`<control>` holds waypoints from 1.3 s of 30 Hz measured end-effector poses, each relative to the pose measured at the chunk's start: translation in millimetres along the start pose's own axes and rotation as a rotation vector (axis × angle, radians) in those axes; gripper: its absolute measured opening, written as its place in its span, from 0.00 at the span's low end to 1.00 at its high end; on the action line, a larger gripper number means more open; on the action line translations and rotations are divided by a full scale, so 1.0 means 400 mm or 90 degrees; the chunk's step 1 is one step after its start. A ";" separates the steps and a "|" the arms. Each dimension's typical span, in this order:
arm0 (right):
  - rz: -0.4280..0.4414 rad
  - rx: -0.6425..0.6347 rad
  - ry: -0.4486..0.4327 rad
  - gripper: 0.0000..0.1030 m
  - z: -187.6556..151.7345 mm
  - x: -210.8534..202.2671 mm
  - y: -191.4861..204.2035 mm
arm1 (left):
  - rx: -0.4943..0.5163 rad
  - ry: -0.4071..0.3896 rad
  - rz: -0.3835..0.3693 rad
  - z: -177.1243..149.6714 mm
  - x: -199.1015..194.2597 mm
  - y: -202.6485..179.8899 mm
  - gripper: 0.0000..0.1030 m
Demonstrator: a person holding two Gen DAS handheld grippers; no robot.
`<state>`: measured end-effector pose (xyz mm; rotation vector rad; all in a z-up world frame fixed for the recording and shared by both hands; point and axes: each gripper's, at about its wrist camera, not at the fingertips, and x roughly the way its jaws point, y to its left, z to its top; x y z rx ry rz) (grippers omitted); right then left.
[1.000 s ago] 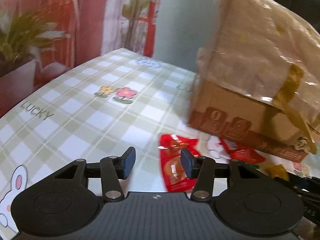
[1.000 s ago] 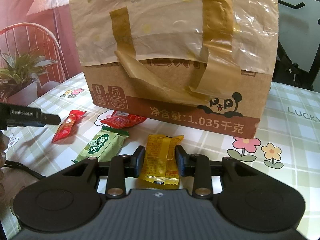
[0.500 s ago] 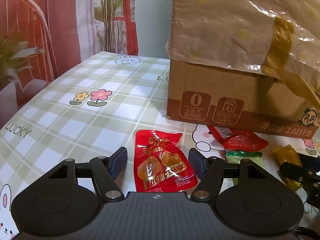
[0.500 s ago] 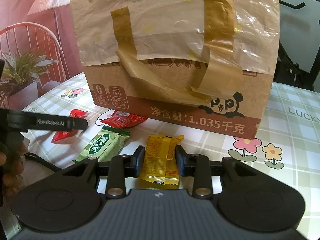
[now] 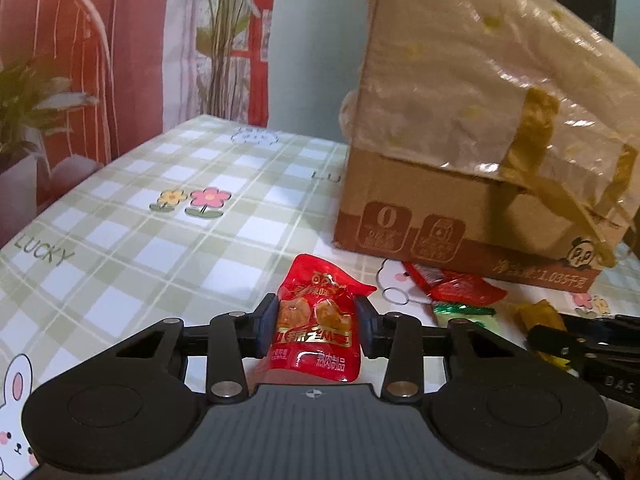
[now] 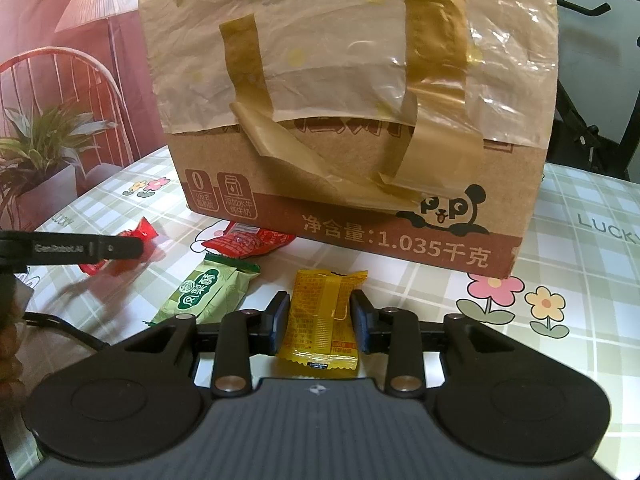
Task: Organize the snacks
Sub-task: 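Carry the red pouch and yellow sachet over the box and open both grippers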
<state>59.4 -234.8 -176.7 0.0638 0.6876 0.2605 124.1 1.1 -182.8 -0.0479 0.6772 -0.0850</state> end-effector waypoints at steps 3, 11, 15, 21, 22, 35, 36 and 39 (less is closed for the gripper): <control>-0.001 0.001 -0.002 0.34 -0.001 -0.002 0.001 | 0.013 -0.011 -0.007 0.002 -0.016 -0.011 0.42; 0.002 -0.030 -0.024 0.34 -0.002 -0.032 0.025 | 0.018 -0.028 -0.010 0.015 -0.048 -0.011 0.42; 0.012 -0.065 -0.048 0.34 0.012 -0.073 0.050 | 0.013 -0.057 -0.009 0.035 -0.084 -0.002 0.43; 0.057 -0.128 -0.120 0.34 0.084 -0.154 0.112 | 0.019 -0.117 -0.022 0.090 -0.150 -0.009 0.43; 0.066 -0.137 -0.135 0.34 0.098 -0.170 0.122 | 0.019 -0.131 -0.027 0.104 -0.161 -0.012 0.43; 0.051 -0.122 -0.247 0.34 0.386 -0.266 0.077 | 0.074 -0.279 -0.087 0.364 -0.244 -0.157 0.44; 0.035 -0.115 -0.239 0.34 0.406 -0.250 0.058 | 0.078 -0.281 -0.089 0.384 -0.234 -0.174 0.45; 0.002 -0.078 -0.205 0.34 0.455 -0.204 0.001 | 0.087 -0.259 -0.093 0.438 -0.178 -0.219 0.45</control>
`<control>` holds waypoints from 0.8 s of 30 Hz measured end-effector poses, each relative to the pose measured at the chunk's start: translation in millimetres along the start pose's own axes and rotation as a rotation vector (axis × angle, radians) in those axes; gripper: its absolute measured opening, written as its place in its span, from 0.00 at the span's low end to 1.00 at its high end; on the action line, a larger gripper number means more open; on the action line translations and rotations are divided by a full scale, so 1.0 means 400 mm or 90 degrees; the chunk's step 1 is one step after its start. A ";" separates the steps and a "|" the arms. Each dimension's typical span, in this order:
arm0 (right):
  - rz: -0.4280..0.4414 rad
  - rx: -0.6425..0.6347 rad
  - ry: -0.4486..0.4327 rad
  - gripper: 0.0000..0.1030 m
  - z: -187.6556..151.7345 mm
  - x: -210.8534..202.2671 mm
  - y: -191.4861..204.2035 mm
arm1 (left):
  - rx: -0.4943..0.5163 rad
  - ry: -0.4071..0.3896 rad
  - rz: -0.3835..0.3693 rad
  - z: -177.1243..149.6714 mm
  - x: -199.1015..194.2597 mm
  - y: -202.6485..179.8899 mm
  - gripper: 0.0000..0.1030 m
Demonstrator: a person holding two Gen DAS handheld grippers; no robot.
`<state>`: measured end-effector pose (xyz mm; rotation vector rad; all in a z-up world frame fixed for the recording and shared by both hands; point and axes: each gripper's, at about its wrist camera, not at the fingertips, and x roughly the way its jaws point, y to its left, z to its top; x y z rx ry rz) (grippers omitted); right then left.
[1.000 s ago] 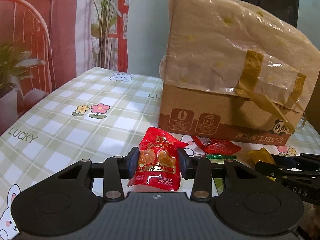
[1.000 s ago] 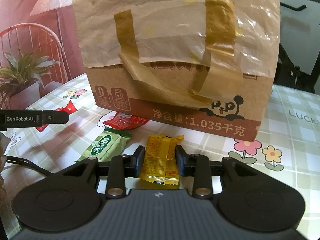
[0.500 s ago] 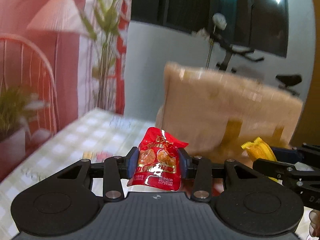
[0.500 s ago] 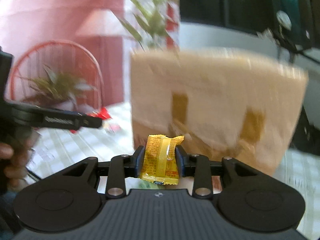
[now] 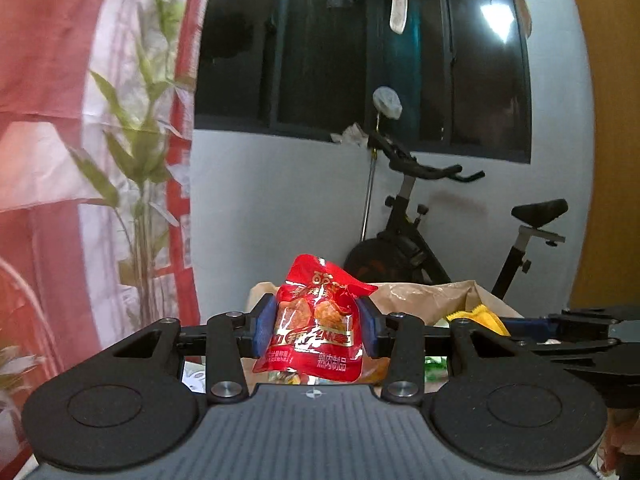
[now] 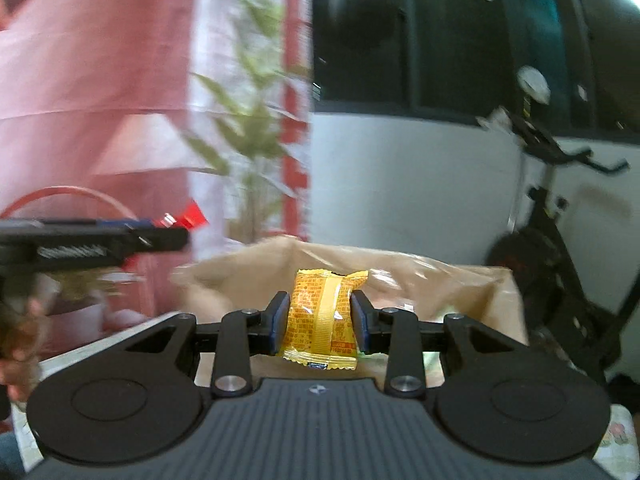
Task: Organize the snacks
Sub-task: 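Carry the red pouch and yellow sachet over the box and open both grippers, then move both tools back from the box toward the green pastry pack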
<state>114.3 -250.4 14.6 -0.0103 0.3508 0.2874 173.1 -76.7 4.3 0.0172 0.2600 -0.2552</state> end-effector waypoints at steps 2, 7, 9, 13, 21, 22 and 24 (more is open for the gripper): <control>-0.021 0.020 0.020 0.34 0.009 0.028 -0.035 | -0.001 0.018 -0.003 0.006 0.041 -0.010 0.45; -0.071 0.041 0.051 0.37 0.011 0.049 -0.096 | 0.002 0.071 -0.012 -0.009 0.134 -0.023 0.52; -0.077 0.053 0.061 0.38 0.006 0.053 -0.107 | -0.003 0.100 -0.017 -0.016 0.159 -0.020 0.59; -0.070 0.054 0.057 0.54 -0.005 0.033 -0.107 | -0.015 0.110 -0.010 -0.032 0.155 0.008 0.70; -0.027 0.042 0.021 0.54 -0.012 -0.041 -0.062 | -0.041 0.090 -0.022 -0.035 0.042 0.071 0.70; -0.023 0.036 0.016 0.54 -0.013 -0.049 -0.051 | -0.041 0.086 -0.024 -0.033 0.030 0.072 0.70; -0.017 0.019 0.006 0.54 -0.019 -0.067 -0.028 | -0.038 0.077 -0.025 -0.036 -0.003 0.077 0.70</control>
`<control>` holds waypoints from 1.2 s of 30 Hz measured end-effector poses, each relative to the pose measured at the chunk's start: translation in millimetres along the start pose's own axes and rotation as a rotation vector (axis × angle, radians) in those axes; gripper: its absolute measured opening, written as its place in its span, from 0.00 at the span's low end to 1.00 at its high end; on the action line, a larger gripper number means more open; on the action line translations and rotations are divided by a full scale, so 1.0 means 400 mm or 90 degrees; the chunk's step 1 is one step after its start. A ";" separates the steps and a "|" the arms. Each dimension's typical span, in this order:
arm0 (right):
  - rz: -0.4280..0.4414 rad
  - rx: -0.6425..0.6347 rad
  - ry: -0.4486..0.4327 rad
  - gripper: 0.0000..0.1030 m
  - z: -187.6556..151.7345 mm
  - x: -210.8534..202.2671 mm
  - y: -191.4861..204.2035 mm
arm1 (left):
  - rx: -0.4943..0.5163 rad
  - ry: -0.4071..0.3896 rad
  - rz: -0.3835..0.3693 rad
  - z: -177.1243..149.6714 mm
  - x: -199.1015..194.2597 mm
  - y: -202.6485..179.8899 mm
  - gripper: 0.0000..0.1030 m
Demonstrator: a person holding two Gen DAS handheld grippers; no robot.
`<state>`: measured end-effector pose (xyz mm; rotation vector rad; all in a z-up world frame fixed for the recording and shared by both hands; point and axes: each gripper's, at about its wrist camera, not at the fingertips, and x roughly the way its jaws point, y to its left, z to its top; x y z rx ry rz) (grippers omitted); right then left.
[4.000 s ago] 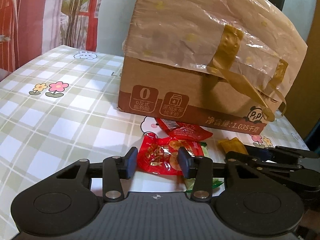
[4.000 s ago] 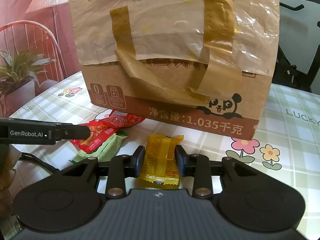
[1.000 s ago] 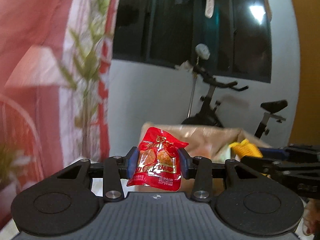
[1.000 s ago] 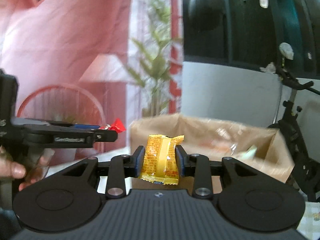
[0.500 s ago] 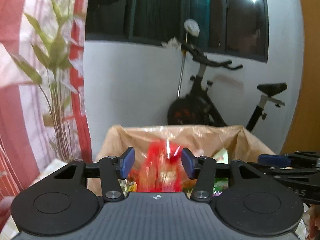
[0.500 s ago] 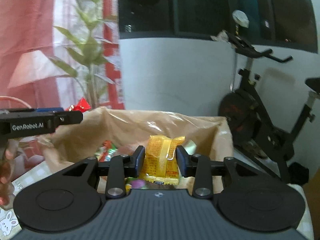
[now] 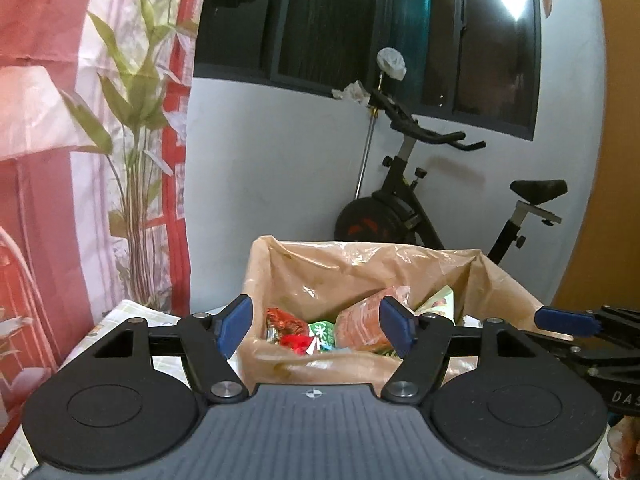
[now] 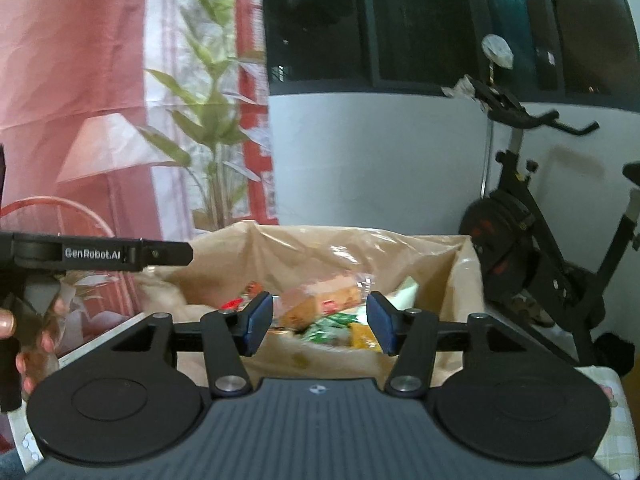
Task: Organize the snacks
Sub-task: 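Move both tools back from the box toward the green pastry pack, then grasp the green pastry pack with the left gripper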
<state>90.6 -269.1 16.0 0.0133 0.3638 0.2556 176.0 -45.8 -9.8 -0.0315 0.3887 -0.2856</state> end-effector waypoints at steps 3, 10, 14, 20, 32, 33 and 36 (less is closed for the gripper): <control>0.015 -0.011 -0.015 0.54 -0.019 -0.029 0.030 | 0.009 -0.009 0.003 -0.022 -0.045 -0.001 0.70; 0.043 -0.021 -0.029 0.54 -0.113 -0.075 0.092 | 0.005 0.039 0.013 -0.134 -0.085 0.009 0.70; 0.052 -0.022 0.000 0.54 -0.190 -0.072 0.109 | -0.011 0.083 0.009 -0.203 -0.060 0.020 0.70; 0.039 -0.004 0.047 0.54 -0.280 -0.065 0.098 | -0.009 0.151 0.001 -0.300 -0.003 -0.001 0.70; 0.011 0.058 0.109 0.54 -0.384 -0.031 0.050 | 0.013 0.257 -0.038 -0.445 0.089 -0.061 0.68; 0.011 0.059 0.112 0.54 -0.387 -0.029 0.048 | 0.018 0.263 -0.038 -0.450 0.096 -0.068 0.68; 0.011 0.070 0.117 0.54 -0.395 -0.021 0.044 | 0.042 0.272 -0.038 -0.468 0.111 -0.087 0.68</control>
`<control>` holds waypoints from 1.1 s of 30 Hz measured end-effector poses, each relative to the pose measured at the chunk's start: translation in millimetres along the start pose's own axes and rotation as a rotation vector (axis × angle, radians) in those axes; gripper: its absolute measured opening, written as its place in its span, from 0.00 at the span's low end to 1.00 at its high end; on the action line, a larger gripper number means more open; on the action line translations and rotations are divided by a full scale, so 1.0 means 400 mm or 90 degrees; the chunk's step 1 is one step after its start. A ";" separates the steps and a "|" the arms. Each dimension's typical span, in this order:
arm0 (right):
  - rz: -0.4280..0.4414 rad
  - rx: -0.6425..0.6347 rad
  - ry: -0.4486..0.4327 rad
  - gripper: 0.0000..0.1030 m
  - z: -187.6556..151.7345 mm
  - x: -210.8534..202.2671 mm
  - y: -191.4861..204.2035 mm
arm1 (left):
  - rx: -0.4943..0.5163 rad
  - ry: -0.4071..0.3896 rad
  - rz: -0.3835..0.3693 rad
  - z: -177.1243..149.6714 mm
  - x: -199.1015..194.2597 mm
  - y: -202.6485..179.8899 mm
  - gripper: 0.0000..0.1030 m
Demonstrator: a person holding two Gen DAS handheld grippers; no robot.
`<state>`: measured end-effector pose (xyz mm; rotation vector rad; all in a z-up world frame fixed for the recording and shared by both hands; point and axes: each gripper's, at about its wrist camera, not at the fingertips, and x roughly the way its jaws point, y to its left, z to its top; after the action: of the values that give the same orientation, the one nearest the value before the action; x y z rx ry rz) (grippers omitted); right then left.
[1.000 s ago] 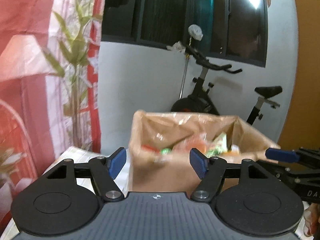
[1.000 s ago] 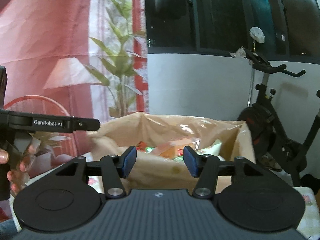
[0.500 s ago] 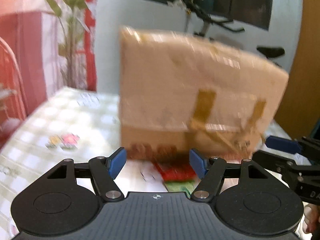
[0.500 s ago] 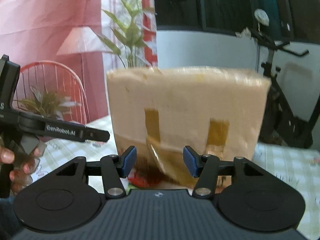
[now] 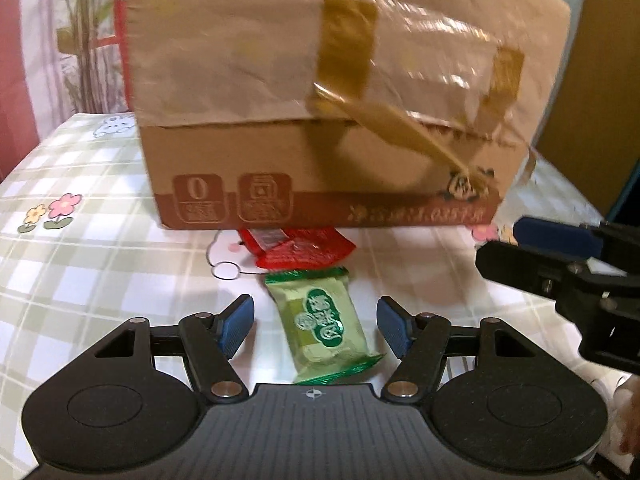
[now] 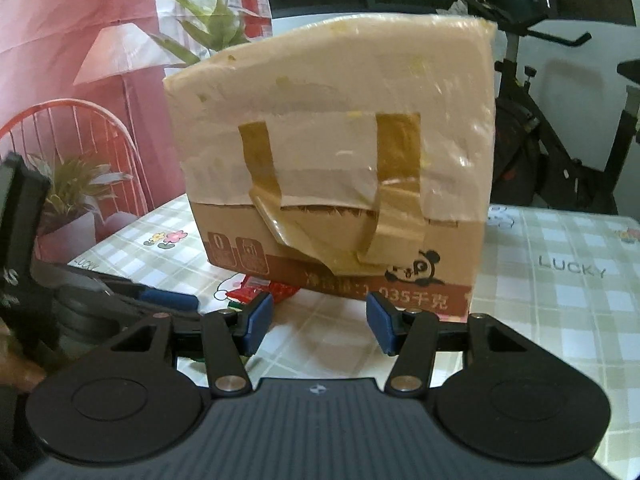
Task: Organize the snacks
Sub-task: 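Grasp the green pastry pack with the left gripper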
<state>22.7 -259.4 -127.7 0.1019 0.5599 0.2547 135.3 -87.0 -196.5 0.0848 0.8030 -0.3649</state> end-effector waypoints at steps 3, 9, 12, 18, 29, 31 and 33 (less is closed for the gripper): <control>-0.004 0.004 0.004 0.54 -0.006 0.006 -0.004 | 0.021 -0.003 0.020 -0.011 0.004 -0.013 0.48; 0.000 0.012 0.022 0.54 -0.013 0.023 -0.003 | 0.008 -0.007 0.028 -0.019 -0.026 0.010 0.40; 0.012 0.005 0.036 0.54 -0.012 0.037 0.010 | -0.016 -0.018 0.036 -0.026 -0.059 0.045 0.40; 0.048 0.014 0.079 0.54 0.003 0.100 0.042 | -0.080 -0.053 0.069 -0.025 -0.123 0.128 0.40; 0.009 0.069 0.124 0.70 0.056 0.256 0.107 | -0.176 -0.103 0.120 -0.037 -0.183 0.264 0.40; 0.002 0.062 0.127 0.70 0.065 0.280 0.127 | -0.194 -0.108 0.125 -0.040 -0.186 0.281 0.40; -0.014 0.046 0.130 0.70 0.070 0.302 0.148 | -0.210 -0.112 0.127 -0.045 -0.188 0.292 0.40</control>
<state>124.1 -170.8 -156.2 0.1408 0.7722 0.2248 116.1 47.6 -162.5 -0.1721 0.6638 -0.0471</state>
